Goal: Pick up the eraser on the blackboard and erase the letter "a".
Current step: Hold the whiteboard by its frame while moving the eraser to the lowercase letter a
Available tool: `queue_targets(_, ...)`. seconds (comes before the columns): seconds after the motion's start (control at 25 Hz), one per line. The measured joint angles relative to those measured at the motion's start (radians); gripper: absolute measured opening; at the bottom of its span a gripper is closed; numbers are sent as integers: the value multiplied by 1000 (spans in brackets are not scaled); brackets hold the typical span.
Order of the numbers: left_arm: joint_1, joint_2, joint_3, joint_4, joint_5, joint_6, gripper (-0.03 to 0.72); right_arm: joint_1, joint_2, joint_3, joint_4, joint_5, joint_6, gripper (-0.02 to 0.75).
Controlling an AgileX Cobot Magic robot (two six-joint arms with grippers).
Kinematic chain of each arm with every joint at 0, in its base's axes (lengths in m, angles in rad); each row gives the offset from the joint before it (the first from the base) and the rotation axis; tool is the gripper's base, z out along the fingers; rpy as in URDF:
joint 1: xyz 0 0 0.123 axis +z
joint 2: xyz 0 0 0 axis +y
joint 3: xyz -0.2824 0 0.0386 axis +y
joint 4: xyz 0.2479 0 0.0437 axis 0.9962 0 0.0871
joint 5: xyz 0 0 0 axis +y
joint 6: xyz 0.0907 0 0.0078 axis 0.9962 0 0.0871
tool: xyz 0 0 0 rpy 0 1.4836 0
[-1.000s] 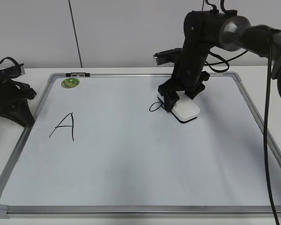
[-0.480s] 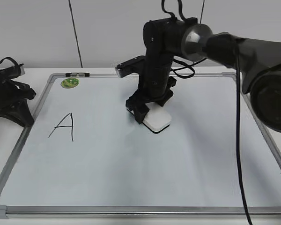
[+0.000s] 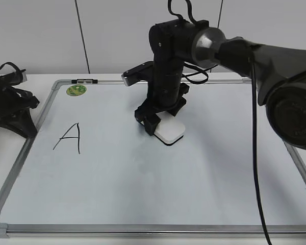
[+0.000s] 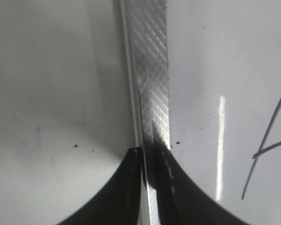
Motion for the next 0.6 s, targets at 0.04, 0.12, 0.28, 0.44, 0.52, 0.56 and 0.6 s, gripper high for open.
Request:
queue_targets(0.04,0,0,0,0,0,0,60,-4,2,0,0,0,2,536)
queue_targets(0.12,0,0,0,0,0,0,60,-13,2,0,0,0,6,536)
queue_targets(0.28,0,0,0,0,0,0,60,-42,2,-1,0,-2,18,536)
queue_targets(0.44,0,0,0,0,0,0,60,-84,2,-3,0,-3,22,536)
queue_targets(0.52,0,0,0,0,0,0,60,-110,2,-5,0,-3,22,536)
queue_targets(0.56,0,0,0,0,0,0,60,-121,2,-5,0,-3,22,536)
queue_targets(0.6,0,0,0,0,0,0,60,-135,2,-5,0,-3,23,536)
